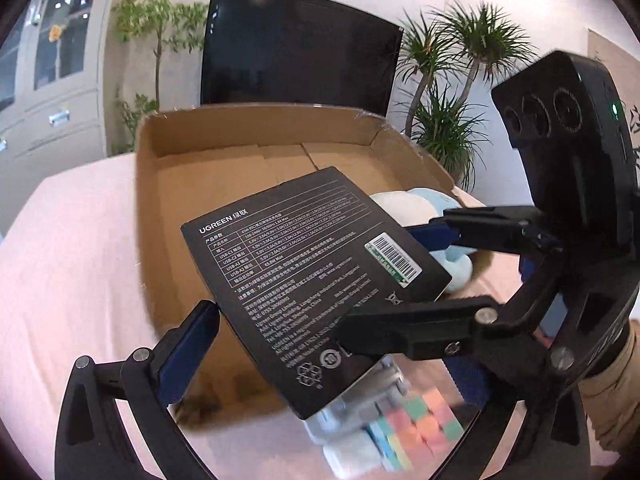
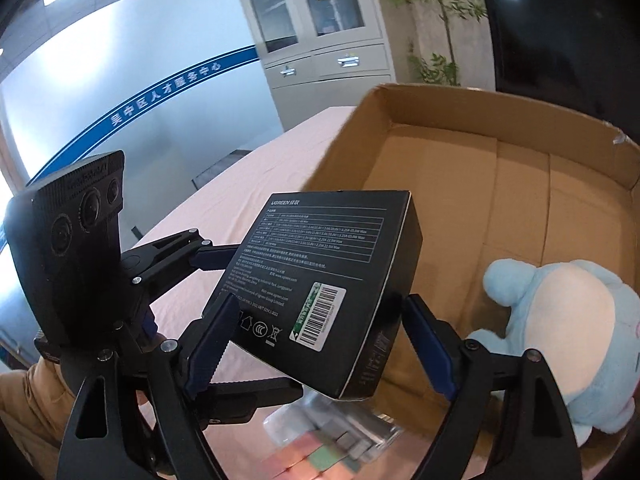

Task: Organize objects
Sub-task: 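Carry the black box with both tools and release it inside the cardboard box, then grasp the pastel Rubik's cube with both tools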

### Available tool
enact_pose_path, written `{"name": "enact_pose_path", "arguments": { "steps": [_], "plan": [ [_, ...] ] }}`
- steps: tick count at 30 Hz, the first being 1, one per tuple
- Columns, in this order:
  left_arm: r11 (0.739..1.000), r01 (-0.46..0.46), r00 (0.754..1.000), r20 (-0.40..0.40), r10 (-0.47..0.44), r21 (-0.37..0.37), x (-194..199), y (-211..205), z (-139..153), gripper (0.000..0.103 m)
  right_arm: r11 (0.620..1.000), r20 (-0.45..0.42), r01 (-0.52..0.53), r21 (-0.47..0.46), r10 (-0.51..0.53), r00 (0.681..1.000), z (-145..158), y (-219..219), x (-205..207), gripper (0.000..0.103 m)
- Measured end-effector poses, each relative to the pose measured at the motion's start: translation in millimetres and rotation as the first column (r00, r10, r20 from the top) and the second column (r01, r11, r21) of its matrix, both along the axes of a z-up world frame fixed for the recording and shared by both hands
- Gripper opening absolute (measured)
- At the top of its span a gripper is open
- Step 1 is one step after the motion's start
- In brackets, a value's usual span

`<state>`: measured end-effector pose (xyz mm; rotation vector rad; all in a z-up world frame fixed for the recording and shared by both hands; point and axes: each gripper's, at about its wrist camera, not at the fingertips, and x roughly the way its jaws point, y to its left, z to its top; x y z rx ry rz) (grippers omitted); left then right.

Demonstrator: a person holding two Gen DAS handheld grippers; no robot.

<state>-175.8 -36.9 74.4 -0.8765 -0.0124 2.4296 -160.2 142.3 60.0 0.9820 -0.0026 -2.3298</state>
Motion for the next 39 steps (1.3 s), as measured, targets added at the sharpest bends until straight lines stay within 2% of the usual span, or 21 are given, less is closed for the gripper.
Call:
{"name": "enact_pose_path", "arguments": {
  "steps": [2, 3, 7, 10, 13, 16, 19, 23, 26, 29, 33, 35, 39],
  "plan": [
    [1.0, 0.001, 1.0, 0.018, 0.0, -0.027, -16.3, 6.4, -6.7, 0.103, 1.0, 0.015, 0.018, 0.014, -0.019, 1.0, -10.6, 2.0, -12.5, 0.083],
    [0.998, 0.049, 0.999, 0.023, -0.048, -0.049, -24.1, 12.7, -11.8, 0.103, 0.999, 0.024, 0.025, 0.02, -0.025, 0.999, -16.3, 3.6, -16.8, 0.083],
    [0.993, 0.051, 0.997, 0.069, -0.044, -0.102, -36.7, 25.4, -33.0, 0.103, 0.999, 0.083, 0.02, 0.029, -0.023, 0.996, -37.8, 10.1, -28.4, 0.086],
    [0.988, 0.003, 1.0, 0.024, 0.001, -0.156, -26.1, 18.7, -30.6, 0.103, 0.998, 0.064, 0.058, 0.009, -0.058, 0.996, -36.9, 18.5, -27.4, 0.09],
    [0.986, -0.025, 0.999, -0.038, 0.019, -0.163, -7.2, 3.4, -17.4, 0.103, 0.994, 0.035, 0.105, -0.04, -0.103, 0.994, -26.7, 30.2, -19.3, 0.094],
    [0.993, -0.03, 0.999, -0.046, 0.024, -0.118, 15.5, -15.5, -12.7, 0.103, 0.992, 0.013, 0.102, -0.076, -0.102, 0.995, -17.3, 37.9, 7.9, 0.095],
    [0.995, -0.007, 0.999, -0.039, 0.003, -0.098, 40.0, -27.6, -13.0, 0.103, 0.991, -0.015, 0.089, -0.105, -0.091, 0.996, -10.2, 43.8, 36.2, 0.101],
    [0.991, 0.024, 0.999, -0.045, -0.03, -0.134, 72.4, -27.5, -21.9, 0.103, 0.99, -0.035, 0.068, -0.125, -0.073, 0.997, -9.0, 50.0, 79.2, 0.102],
    [0.979, -0.014, 0.996, -0.084, -0.003, -0.201, 92.2, -12.3, -28.5, 0.103, 0.991, -0.055, 0.073, -0.115, -0.079, 0.995, -12.2, 50.0, 109.6, 0.102],
    [0.973, -0.07, 0.994, -0.093, 0.051, -0.219, 109.0, -4.7, -33.2, 0.103, 0.99, -0.069, 0.087, -0.107, -0.095, 0.993, -19.4, 48.1, 137.0, 0.102],
    [0.963, -0.126, 0.992, -0.057, 0.116, -0.238, 123.9, 8.3, -43.4, 0.103, 0.988, -0.032, 0.125, -0.088, -0.128, 0.991, -38.0, 47.1, 159.7, 0.102],
    [0.969, -0.111, 0.994, -0.019, 0.11, -0.219, 129.9, 9.2, -49.1, 0.103, 0.989, 0.01, 0.114, -0.095, -0.113, 0.994, -50.6, 49.4, 169.8, 0.102],
    [0.966, -0.092, 0.995, 0.006, 0.096, -0.244, 144.6, 13.4, -60.0, 0.103, 0.987, 0.046, 0.142, -0.081, -0.138, 0.989, -64.0, 60.4, 181.6, 0.102]
  ]
}}
